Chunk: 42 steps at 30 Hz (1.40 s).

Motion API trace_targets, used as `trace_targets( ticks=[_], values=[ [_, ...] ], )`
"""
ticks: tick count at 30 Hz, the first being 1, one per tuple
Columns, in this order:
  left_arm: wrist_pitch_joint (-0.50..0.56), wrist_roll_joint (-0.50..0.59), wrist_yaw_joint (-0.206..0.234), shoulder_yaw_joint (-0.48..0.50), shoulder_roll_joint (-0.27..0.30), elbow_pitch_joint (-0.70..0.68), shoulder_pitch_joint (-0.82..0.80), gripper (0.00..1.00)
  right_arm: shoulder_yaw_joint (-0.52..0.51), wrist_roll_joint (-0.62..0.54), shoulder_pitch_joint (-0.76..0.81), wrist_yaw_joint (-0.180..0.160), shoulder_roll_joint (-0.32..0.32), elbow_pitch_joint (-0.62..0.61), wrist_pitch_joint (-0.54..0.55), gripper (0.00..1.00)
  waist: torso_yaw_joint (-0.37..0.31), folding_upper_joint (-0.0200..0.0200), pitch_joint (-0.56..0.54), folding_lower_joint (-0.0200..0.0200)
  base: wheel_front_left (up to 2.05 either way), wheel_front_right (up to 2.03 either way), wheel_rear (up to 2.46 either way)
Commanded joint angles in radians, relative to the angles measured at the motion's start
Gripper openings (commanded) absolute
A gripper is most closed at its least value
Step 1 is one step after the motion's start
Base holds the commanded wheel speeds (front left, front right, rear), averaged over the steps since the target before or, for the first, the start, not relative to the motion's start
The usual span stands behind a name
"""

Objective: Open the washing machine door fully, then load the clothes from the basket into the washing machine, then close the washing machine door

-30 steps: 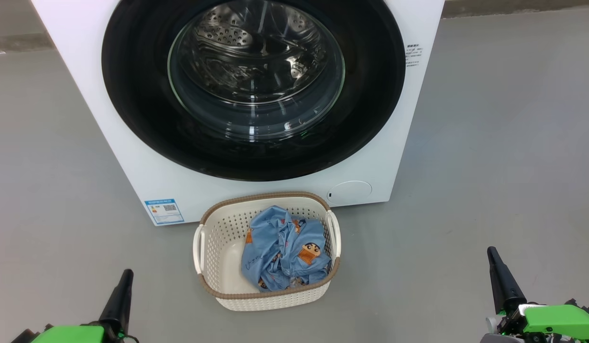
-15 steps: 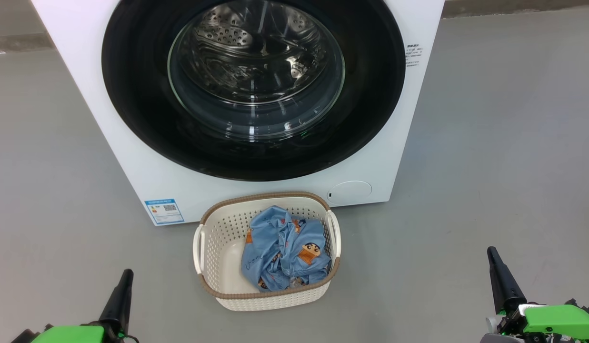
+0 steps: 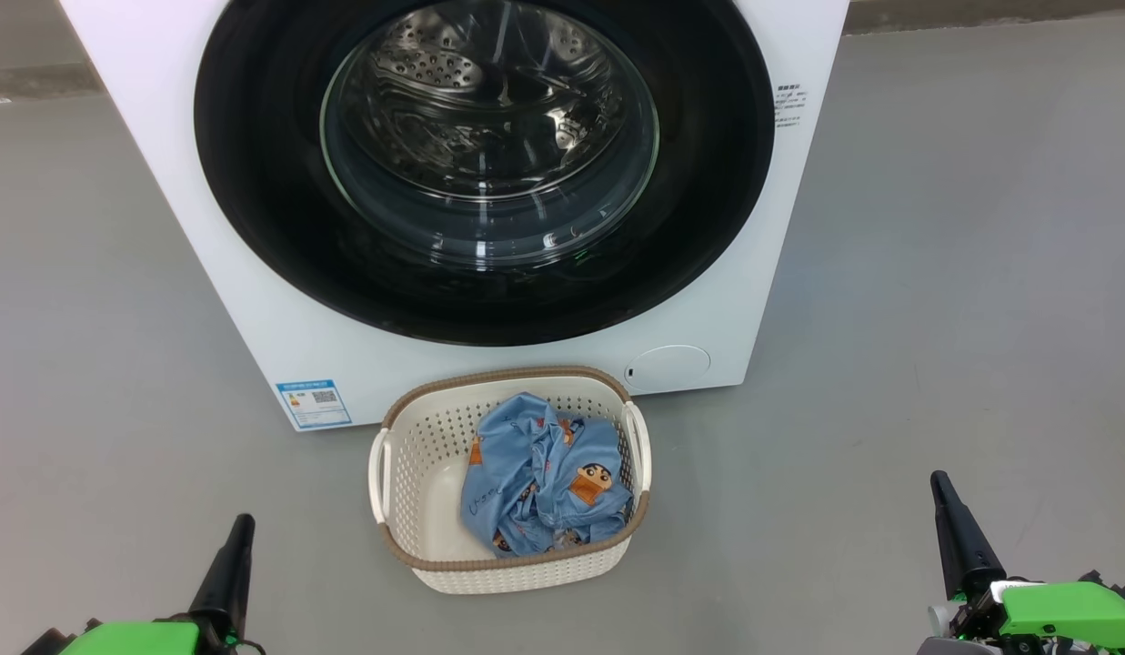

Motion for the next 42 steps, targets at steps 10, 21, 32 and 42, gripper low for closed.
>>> trace_targets(
  ticks=[10,21,32,42],
  values=[
    [0.0,0.0,0.001,-0.004,-0.006,0.022,0.012,1.0,0.0,0.0,0.009,0.0,0.006,0.025,-0.002,1.0,0.0,-0.0001,0.0,0.0,0.0,0.0,0.0],
    [-0.022,0.02,0.0,-0.013,-0.004,0.015,0.015,1.0,0.023,-0.032,-0.001,0.0,0.001,0.031,-0.028,1.0,-0.002,-0.0001,-0.002,0.0006,0.0,0.0,0.0],
    [-0.062,0.094,0.0,-0.04,0.025,-0.006,0.003,1.0,0.049,-0.128,-0.025,0.0,-0.015,0.023,-0.062,1.0,-0.008,-0.0001,-0.001,0.0,0.0,0.0,0.0],
    [-0.092,0.225,0.0,-0.059,0.048,-0.024,-0.002,1.0,0.068,-0.252,-0.037,0.0,-0.022,0.008,-0.092,1.0,-0.012,-0.0001,0.0,0.0,0.0,0.0,0.0]
  ],
)
